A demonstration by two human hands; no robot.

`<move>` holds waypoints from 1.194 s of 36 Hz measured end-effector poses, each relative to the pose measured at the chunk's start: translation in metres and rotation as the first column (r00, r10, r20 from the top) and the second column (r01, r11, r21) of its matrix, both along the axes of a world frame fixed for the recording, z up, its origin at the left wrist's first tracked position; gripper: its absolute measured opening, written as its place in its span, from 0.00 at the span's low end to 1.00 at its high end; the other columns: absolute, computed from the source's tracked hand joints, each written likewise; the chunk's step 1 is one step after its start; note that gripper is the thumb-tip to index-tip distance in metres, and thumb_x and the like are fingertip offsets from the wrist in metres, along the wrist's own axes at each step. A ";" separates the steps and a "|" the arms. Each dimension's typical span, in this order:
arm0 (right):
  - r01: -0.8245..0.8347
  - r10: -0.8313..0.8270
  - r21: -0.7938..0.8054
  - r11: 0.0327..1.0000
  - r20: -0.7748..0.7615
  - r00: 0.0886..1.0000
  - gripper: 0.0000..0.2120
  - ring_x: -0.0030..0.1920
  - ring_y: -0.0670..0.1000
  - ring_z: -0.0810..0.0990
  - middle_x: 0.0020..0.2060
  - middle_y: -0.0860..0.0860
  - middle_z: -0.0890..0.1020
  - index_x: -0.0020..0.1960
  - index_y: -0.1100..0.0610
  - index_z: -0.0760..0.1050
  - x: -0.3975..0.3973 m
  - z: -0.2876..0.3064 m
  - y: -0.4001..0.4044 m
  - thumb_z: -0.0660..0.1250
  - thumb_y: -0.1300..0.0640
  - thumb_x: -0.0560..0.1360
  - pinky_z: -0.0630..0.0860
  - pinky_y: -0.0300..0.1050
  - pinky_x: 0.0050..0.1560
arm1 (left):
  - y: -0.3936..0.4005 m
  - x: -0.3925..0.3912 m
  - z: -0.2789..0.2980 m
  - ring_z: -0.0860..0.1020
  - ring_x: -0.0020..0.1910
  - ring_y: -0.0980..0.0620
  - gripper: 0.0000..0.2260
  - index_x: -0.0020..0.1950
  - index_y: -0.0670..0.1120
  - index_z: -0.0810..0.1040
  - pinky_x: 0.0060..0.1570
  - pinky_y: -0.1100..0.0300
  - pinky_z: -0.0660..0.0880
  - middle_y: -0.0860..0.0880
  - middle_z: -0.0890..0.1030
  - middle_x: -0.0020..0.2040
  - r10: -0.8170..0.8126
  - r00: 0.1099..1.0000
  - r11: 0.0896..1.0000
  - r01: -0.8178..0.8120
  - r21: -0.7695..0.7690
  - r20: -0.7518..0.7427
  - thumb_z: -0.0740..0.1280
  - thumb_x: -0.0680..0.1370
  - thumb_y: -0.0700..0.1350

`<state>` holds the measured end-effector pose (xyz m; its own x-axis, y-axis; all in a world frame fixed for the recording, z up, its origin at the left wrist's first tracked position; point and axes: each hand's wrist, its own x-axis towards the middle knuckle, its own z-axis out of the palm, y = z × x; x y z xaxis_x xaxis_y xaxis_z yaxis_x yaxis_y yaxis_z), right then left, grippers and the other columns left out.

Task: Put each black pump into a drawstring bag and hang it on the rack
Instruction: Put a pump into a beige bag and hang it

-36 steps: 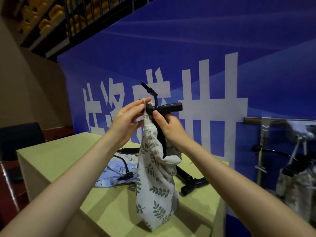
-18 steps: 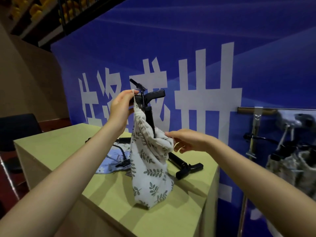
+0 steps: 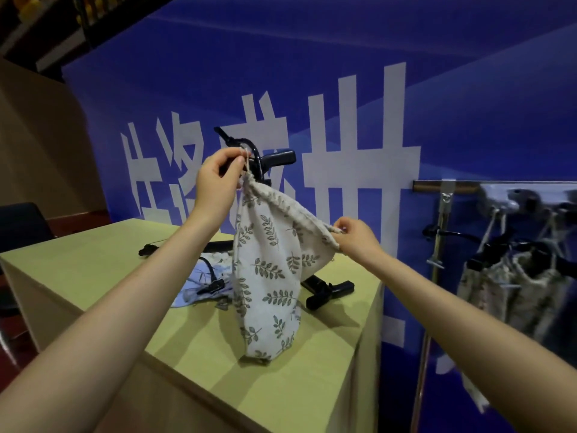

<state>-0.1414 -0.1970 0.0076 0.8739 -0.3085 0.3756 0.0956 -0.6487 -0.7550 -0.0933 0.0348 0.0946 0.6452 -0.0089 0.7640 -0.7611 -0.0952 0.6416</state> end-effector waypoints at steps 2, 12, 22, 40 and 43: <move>0.042 -0.042 -0.030 0.999 0.000 0.999 0.15 0.36 0.51 0.77 0.35 0.54 0.80 0.46 0.63 0.78 -0.003 0.000 -0.005 0.67 0.50 0.76 0.75 0.47 0.35 | -0.005 0.001 0.001 0.79 0.50 0.52 0.08 0.56 0.49 0.80 0.44 0.64 0.78 0.43 0.79 0.56 -0.005 1.000 1.000 0.004 0.020 0.020 0.62 0.81 0.43; -0.295 0.411 0.519 0.802 -0.121 0.904 0.10 0.28 0.45 0.74 0.27 0.49 0.77 0.47 0.63 0.78 -0.037 0.011 -0.042 0.68 0.55 0.77 0.70 0.34 0.29 | -0.011 0.006 -0.002 0.78 0.54 0.47 0.09 0.50 0.57 0.79 0.58 0.44 0.76 0.47 0.80 0.53 0.022 1.000 0.999 -0.021 -0.042 0.017 0.62 0.80 0.44; -0.177 0.193 0.510 0.842 0.023 0.981 0.08 0.33 0.44 0.81 0.35 0.51 0.83 0.45 0.61 0.79 -0.045 0.031 -0.057 0.69 0.55 0.76 0.73 0.37 0.37 | -0.028 0.006 -0.004 0.77 0.57 0.46 0.10 0.48 0.60 0.79 0.58 0.43 0.76 0.48 0.81 0.54 0.017 1.000 0.999 -0.016 -0.036 0.023 0.62 0.80 0.46; -0.364 0.340 0.665 0.652 0.172 0.925 0.05 0.27 0.41 0.72 0.31 0.48 0.77 0.47 0.60 0.79 -0.034 0.149 0.009 0.65 0.62 0.78 0.69 0.31 0.27 | -0.043 -0.023 0.001 0.76 0.50 0.55 0.11 0.46 0.57 0.78 0.52 0.64 0.73 0.49 0.78 0.51 -0.047 0.990 0.999 0.048 -0.005 0.135 0.63 0.81 0.42; -0.358 0.308 0.583 0.730 0.187 0.933 0.10 0.30 0.43 0.73 0.34 0.50 0.77 0.56 0.64 0.79 -0.031 0.147 0.014 0.66 0.62 0.77 0.70 0.35 0.35 | -0.037 -0.022 0.001 0.77 0.51 0.54 0.10 0.46 0.56 0.79 0.52 0.64 0.74 0.44 0.79 0.53 -0.055 0.993 0.998 0.058 -0.030 0.109 0.63 0.80 0.41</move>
